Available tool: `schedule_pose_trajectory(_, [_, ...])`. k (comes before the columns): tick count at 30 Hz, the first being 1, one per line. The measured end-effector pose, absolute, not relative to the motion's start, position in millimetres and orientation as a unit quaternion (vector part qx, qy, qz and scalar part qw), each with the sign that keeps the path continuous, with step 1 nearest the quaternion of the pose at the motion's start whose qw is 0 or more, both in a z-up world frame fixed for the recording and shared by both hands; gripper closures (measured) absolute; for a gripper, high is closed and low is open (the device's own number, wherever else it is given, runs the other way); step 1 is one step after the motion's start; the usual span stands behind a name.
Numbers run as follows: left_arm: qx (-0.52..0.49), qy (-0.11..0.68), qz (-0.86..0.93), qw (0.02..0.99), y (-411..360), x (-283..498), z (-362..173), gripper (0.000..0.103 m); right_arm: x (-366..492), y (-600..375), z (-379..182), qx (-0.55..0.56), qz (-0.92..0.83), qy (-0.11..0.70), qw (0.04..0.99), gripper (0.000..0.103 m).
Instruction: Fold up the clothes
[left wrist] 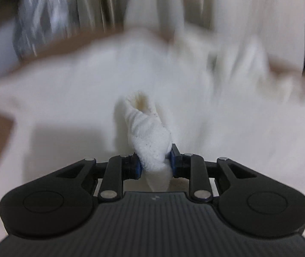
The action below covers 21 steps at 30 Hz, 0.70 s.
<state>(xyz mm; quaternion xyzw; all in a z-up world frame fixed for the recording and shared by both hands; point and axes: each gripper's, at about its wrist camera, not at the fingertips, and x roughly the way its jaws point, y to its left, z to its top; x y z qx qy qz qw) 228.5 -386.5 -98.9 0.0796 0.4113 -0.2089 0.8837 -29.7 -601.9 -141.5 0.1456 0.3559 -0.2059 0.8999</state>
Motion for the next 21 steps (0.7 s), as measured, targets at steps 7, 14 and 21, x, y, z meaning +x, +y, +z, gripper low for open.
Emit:
schedule_pose_trajectory(7, [0.080, 0.251, -0.131, 0.956, -360.8, 200.2, -46.1, 0.066, -32.8, -584.1, -122.0, 0.067, -0.223, 0.347, 0.909, 0.069])
schedule_pose_trajectory(14, [0.097, 0.378, -0.121, 0.913, -321.3, 226.8, -59.4, 0.065, -33.7, -596.0, -123.4, 0.103, -0.185, 0.386, 0.898, 0.069])
schedule_pose_trajectory(21, [0.107, 0.389, -0.101, 0.909, -247.1, 194.4, -62.9, 0.050, -52.9, -554.7, -83.6, 0.055, -0.054, 0.328, 0.942, 0.036])
